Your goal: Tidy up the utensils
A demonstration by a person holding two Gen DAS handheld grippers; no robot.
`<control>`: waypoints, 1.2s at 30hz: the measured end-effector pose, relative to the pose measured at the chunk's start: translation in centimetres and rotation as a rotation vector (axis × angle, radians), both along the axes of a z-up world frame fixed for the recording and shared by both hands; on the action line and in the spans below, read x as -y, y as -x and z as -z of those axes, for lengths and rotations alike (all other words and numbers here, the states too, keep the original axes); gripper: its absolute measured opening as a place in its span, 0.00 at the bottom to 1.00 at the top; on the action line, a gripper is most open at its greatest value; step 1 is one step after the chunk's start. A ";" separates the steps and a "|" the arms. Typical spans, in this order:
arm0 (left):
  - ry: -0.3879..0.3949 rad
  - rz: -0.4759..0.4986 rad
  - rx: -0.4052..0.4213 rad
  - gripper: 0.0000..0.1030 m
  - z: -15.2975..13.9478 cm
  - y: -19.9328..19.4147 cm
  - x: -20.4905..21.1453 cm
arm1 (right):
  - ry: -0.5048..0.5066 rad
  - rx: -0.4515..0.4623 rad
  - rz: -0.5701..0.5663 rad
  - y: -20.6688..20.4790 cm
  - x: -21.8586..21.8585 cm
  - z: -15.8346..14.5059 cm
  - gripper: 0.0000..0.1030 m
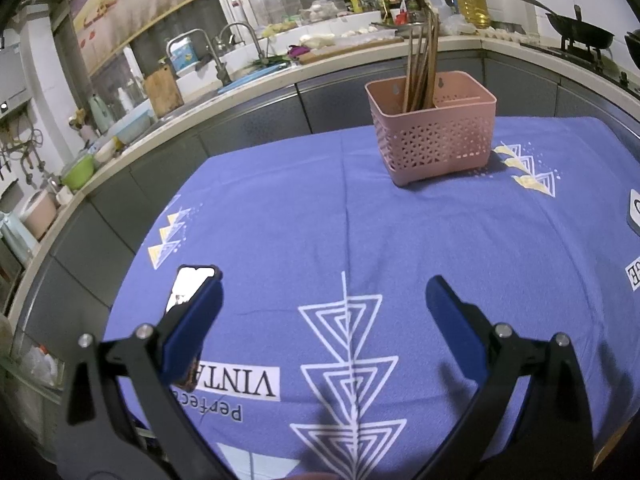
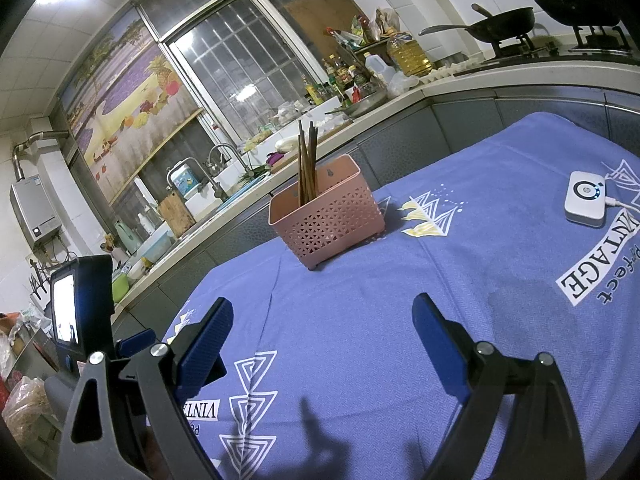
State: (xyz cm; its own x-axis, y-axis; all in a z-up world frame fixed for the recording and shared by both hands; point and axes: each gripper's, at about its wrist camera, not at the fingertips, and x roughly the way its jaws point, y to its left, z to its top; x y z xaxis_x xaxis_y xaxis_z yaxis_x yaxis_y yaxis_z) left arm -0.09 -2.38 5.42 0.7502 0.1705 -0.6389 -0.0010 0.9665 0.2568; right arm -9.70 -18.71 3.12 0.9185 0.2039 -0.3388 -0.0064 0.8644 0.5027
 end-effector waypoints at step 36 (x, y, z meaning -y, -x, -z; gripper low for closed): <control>-0.008 0.003 0.004 0.94 0.1 0.0 0.1 | -0.001 -0.001 0.001 0.2 -0.4 0.0 0.87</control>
State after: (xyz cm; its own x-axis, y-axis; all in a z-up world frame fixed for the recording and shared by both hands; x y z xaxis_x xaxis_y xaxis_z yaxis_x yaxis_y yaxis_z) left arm -0.13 -2.47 5.29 0.7535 0.1731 -0.6342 0.0009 0.9645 0.2642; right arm -9.86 -18.33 3.13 0.9184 0.2032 -0.3396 -0.0051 0.8641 0.5033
